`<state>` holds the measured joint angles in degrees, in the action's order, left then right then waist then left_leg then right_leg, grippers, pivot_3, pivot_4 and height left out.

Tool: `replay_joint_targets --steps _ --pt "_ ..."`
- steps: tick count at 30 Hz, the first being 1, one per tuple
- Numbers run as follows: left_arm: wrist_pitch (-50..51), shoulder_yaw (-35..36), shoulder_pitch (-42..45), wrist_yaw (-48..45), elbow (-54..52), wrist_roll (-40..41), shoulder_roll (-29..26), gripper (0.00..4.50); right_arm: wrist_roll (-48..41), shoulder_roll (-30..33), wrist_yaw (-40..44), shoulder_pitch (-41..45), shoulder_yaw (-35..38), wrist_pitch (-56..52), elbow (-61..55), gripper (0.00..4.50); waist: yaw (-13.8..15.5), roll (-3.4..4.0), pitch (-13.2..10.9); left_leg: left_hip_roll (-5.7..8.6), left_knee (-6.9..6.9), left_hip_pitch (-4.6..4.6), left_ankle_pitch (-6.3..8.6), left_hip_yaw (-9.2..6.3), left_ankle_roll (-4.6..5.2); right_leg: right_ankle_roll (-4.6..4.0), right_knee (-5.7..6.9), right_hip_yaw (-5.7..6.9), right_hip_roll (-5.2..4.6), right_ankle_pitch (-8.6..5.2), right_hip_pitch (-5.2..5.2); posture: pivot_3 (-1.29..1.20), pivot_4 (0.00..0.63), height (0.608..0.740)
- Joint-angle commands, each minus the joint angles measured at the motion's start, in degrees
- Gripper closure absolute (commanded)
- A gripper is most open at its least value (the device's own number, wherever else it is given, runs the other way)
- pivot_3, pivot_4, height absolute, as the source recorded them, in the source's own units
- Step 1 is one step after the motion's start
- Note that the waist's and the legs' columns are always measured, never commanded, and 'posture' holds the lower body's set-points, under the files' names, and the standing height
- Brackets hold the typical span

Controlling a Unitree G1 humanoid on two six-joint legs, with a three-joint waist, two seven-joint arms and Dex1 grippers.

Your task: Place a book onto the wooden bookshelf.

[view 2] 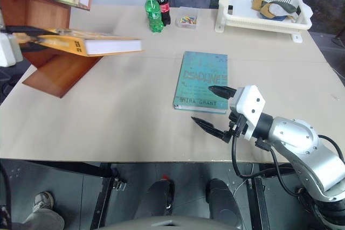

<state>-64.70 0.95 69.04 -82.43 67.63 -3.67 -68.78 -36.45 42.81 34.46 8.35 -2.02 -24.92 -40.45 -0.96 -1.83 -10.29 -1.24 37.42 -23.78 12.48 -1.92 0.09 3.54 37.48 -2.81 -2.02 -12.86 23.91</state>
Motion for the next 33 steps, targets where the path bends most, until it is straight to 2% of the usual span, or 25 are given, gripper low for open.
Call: replay_joint_targets --steps 1,8,17,33 --pt "-0.33 -1.58 3.27 7.40 1.98 -5.64 -3.91 3.71 0.28 -0.58 0.74 0.73 0.49 -0.29 -1.34 0.00 0.22 -0.05 -0.01 -0.01 0.00 -0.01 0.00 -0.02 0.00 0.03 0.01 0.02 0.00 -0.02 0.00 0.00 0.150 0.740" --pt "1.66 -7.29 6.28 22.32 4.34 -17.28 -6.31 3.71 0.65 -1.50 0.51 -0.40 1.18 -1.33 -2.56 0.00 -0.03 -0.08 -0.02 -0.03 0.04 0.09 0.00 0.00 0.00 0.07 0.19 0.01 0.02 -0.04 0.00 0.00 0.150 0.740" --pt "2.80 -10.35 6.63 32.48 5.66 -22.74 -8.89 3.71 1.33 -2.20 0.14 -0.90 1.52 -2.10 -3.16 0.00 -0.19 -0.08 -0.02 -0.07 0.04 0.17 0.00 0.03 0.00 0.08 0.34 -0.01 0.05 -0.05 0.01 0.00 0.150 0.740" --pt "-5.77 -5.04 1.13 27.80 5.05 -11.43 -11.93 3.71 3.43 -4.28 3.27 1.97 0.11 -1.62 0.12 0.00 -0.46 -0.11 -0.03 -0.07 0.05 0.04 0.00 0.11 -0.01 0.03 0.32 -0.07 0.04 -0.02 0.16 0.00 0.150 0.740"
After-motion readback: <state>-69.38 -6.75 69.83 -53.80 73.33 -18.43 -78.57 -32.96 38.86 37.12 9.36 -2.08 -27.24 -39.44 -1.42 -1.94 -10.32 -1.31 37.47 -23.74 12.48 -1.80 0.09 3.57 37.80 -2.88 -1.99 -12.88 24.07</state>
